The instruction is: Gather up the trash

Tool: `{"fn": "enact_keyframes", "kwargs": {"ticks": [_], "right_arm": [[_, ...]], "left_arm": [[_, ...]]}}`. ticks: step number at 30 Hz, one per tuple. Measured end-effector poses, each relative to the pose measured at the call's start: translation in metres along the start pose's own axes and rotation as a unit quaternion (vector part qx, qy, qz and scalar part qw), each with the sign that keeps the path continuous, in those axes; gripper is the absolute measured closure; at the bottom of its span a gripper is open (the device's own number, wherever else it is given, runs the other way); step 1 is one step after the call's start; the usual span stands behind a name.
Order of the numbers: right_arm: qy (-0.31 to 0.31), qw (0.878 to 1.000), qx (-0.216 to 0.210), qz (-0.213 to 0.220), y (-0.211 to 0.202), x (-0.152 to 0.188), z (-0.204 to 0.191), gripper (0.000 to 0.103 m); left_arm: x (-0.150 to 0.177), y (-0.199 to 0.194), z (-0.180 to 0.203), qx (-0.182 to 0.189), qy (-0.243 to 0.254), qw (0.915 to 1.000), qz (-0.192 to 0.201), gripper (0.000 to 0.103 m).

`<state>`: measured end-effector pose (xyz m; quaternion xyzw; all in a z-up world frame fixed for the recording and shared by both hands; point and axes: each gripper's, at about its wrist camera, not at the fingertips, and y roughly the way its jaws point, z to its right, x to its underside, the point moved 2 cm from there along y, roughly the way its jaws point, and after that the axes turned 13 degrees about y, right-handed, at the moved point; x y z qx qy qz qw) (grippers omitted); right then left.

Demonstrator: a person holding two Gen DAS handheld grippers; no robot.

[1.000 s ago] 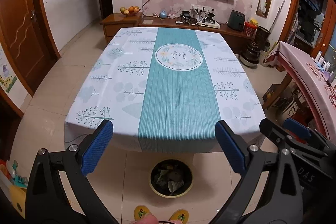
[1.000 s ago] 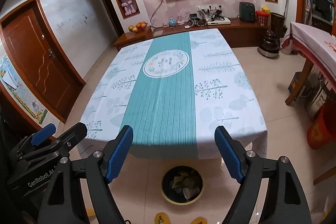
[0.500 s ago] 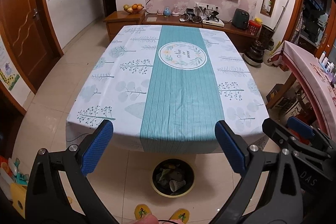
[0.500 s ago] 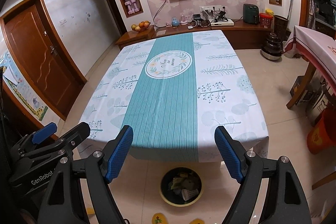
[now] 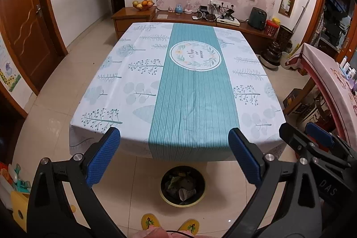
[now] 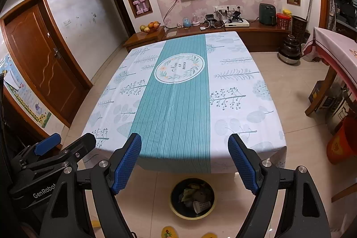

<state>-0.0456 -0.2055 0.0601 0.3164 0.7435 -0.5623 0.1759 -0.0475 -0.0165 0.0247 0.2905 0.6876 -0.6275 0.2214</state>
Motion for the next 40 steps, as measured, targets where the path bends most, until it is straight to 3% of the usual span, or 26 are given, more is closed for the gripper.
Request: {"fn": "enact_keyframes", "kwargs": {"ticks": [40], "right_arm": [[0.0,1.0,-0.003,-0.006,0.0051,-0.0039,0.0074,0.022]], "left_arm": [[0.0012,-0.0001,0.002,-0.005,0.004,1.0,0.0,0.007]]}}
